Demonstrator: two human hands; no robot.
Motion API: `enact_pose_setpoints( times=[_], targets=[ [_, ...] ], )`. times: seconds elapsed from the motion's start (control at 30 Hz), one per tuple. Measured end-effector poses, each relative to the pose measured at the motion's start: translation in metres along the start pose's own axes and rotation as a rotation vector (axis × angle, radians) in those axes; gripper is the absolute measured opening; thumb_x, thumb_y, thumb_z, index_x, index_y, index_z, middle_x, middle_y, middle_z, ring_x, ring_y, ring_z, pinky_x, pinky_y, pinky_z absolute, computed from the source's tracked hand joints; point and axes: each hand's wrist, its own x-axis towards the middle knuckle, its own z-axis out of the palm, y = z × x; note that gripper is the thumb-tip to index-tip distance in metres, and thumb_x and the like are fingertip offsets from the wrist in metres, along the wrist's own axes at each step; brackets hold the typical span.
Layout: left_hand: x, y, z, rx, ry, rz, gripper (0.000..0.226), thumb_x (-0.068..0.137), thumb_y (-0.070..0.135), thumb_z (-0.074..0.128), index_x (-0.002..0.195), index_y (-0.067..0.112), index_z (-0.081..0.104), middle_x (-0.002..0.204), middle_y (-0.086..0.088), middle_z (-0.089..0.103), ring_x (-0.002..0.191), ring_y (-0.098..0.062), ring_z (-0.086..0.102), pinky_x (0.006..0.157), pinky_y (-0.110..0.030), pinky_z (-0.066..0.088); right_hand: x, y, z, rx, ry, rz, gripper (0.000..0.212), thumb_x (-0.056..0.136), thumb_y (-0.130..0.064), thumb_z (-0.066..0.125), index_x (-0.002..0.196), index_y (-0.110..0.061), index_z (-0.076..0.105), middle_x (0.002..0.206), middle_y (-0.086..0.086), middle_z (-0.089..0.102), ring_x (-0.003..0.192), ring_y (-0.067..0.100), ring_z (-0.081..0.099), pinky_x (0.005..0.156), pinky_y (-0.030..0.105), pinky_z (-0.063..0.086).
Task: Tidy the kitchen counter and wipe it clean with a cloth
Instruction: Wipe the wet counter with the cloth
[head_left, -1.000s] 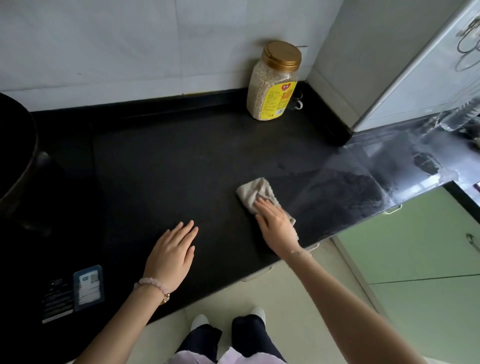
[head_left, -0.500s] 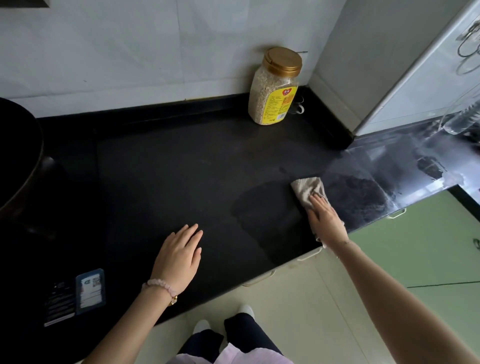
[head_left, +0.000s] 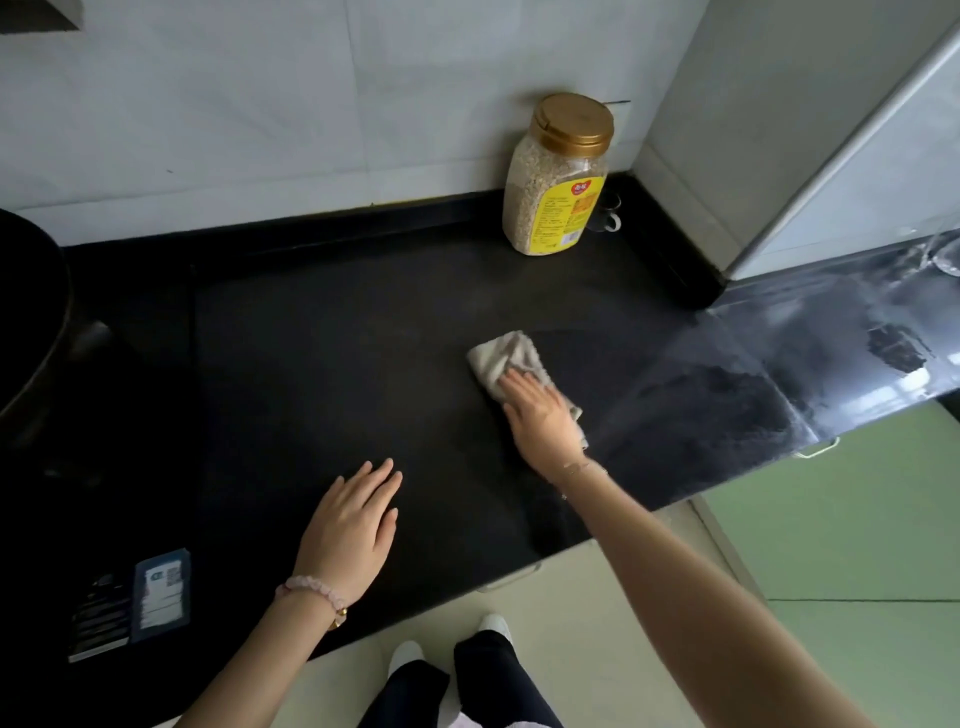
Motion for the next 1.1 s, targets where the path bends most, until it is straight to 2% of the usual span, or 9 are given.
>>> enact_pose_setpoints(
  times=[0.13,0.27,0.4,0.5,0.63,0.77,0.93,1.03,1.1],
  targets=[
    [0.000,-0.002,0.001,-0.017,0.018,0.005,0.037,0.088,0.024,0.046,0.122,0.015,0.058,0.132,-0.001,0.056,0.124,-0.023,0.051,0.101,-0.041,0.040,-0.063,-0.004,0.003,-0.018,-0.054,-0.157,0.046,0.095,-0.033,0.034,0.137,-0.020,0.046,0.145,-0.004,0.044,0.138,0.016,0.034,0.116,0.033,0.023],
    [-0.001,-0.002,0.002,-0.016,0.006,0.013,0.050,0.086,0.033,0.026,0.123,0.016,0.057,0.133,0.000,0.056,0.124,-0.022,0.050,0.102,-0.041,0.040,-0.099,0.044,-0.017,-0.052,-0.018,-0.163,0.040,0.093,-0.030,0.045,0.133,-0.022,0.051,0.140,-0.007,0.050,0.134,0.011,0.040,0.112,0.033,0.032],
    [0.000,-0.003,0.003,-0.023,0.003,0.017,0.048,0.087,0.031,0.030,0.124,0.016,0.056,0.134,-0.001,0.055,0.125,-0.023,0.050,0.103,-0.042,0.039,-0.101,0.101,-0.038,-0.089,0.144,0.043,0.034,0.087,-0.016,0.058,0.121,-0.011,0.062,0.131,0.005,0.060,0.128,0.018,0.049,0.108,0.037,0.039],
    [0.000,-0.004,0.005,-0.022,-0.005,0.016,0.038,0.088,0.022,0.047,0.125,0.015,0.055,0.135,-0.002,0.053,0.127,-0.024,0.048,0.104,-0.042,0.037,-0.086,0.122,-0.053,-0.070,0.153,0.272,0.037,0.092,-0.021,0.051,0.127,-0.010,0.057,0.140,0.008,0.051,0.135,0.022,0.041,0.114,0.035,0.029],
    [0.000,-0.004,0.003,-0.036,-0.014,0.014,0.040,0.087,0.023,0.045,0.125,0.015,0.055,0.136,-0.002,0.053,0.127,-0.025,0.047,0.104,-0.042,0.036,-0.072,0.109,-0.051,-0.056,0.157,0.412,0.046,0.088,-0.025,0.059,0.131,-0.008,0.052,0.143,0.009,0.047,0.138,0.023,0.035,0.115,0.034,0.024],
    [0.000,-0.003,0.003,-0.060,-0.031,0.011,0.040,0.088,0.017,0.055,0.128,0.015,0.052,0.138,-0.002,0.050,0.130,-0.025,0.044,0.107,-0.043,0.033,-0.075,0.087,-0.045,-0.004,0.178,0.398,0.043,0.087,-0.018,0.062,0.128,-0.011,0.056,0.141,0.008,0.050,0.136,0.023,0.038,0.115,0.032,0.025],
    [-0.001,-0.006,0.005,-0.061,-0.019,0.023,0.040,0.087,0.016,0.056,0.127,0.014,0.053,0.138,-0.004,0.051,0.129,-0.026,0.045,0.106,-0.045,0.035,-0.097,0.046,-0.019,0.030,0.149,0.217,0.038,0.085,-0.018,0.062,0.124,-0.017,0.061,0.134,0.000,0.057,0.133,0.016,0.043,0.115,0.032,0.029],
    [-0.001,-0.008,0.006,-0.029,0.010,0.045,0.040,0.089,0.023,0.041,0.126,0.014,0.054,0.135,-0.004,0.053,0.126,-0.026,0.048,0.103,-0.044,0.039,-0.115,0.031,-0.010,0.024,0.174,0.141,0.039,0.084,-0.019,0.065,0.123,-0.016,0.062,0.131,-0.001,0.060,0.130,0.015,0.046,0.113,0.032,0.033],
    [-0.002,-0.008,0.004,0.002,0.008,0.064,0.049,0.086,0.029,0.029,0.125,0.014,0.055,0.133,-0.004,0.055,0.124,-0.026,0.051,0.100,-0.044,0.042,-0.121,0.032,-0.014,0.020,0.203,0.139,0.034,0.086,-0.019,0.063,0.120,-0.017,0.064,0.128,-0.003,0.062,0.128,0.012,0.048,0.112,0.023,0.029]
  ],
)
